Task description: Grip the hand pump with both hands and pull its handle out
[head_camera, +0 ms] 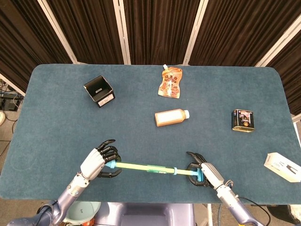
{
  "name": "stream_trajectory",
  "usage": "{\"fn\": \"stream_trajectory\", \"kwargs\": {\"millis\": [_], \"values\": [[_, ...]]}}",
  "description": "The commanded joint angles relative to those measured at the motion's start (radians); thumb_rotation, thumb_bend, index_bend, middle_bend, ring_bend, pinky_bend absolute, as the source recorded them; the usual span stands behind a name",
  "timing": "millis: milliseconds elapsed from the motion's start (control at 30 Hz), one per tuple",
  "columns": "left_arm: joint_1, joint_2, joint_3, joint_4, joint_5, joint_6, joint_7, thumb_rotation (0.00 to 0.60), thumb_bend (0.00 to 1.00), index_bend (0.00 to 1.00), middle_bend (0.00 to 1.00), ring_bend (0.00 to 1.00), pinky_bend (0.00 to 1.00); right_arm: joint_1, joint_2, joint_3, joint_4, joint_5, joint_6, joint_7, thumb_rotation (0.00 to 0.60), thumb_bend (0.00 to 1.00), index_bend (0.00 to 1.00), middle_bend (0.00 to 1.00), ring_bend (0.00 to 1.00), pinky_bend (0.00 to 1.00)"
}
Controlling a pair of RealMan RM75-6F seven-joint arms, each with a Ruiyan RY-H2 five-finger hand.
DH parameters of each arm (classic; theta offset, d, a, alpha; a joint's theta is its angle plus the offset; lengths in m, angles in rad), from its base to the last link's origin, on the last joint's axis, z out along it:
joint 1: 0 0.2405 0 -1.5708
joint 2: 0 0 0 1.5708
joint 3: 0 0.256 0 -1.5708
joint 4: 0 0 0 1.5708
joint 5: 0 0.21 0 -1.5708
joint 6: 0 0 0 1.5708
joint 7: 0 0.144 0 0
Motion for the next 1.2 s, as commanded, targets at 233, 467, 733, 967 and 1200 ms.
{"fn": "stream_trajectory", "kwargs": {"millis": [233,467,733,967,1200], "values": [[-0.005,0.038,-0.018,-0.045,-0.005,0.032,0.012,0.6,0.48,0.72,0.57,0.38,0.2,0.011,0.078,0.032,-0.089,-0.003,0.039,-0.076,0.6,0.55,0.79,0.1,0.0,0.0],[0.001,0.076,-0.019,-0.089,0.002,0.065,0.019,0.6,0.48,0.72,0.57,0.38,0.2,0.021,0.142,0.051,-0.173,0.012,0.036,-0.158,0.6,0.56,0.79,0.11,0.0,0.0],[0.007,0.108,-0.02,-0.119,0.002,0.076,0.027,0.6,0.48,0.72,0.57,0.38,0.2,0.03,0.185,0.071,-0.214,0.034,0.023,-0.208,0.6,0.56,0.8,0.11,0.0,0.0],[0.012,0.124,-0.02,-0.13,0.012,0.103,0.018,0.6,0.48,0.72,0.58,0.38,0.2,0.035,0.205,0.094,-0.218,0.061,0.015,-0.209,0.6,0.56,0.8,0.11,0.0,0.0],[0.019,0.143,-0.024,-0.143,0.018,0.139,0.0,0.6,0.48,0.72,0.58,0.38,0.2,0.037,0.21,0.112,-0.199,0.081,0.012,-0.186,0.6,0.56,0.8,0.12,0.0,0.0]]}}
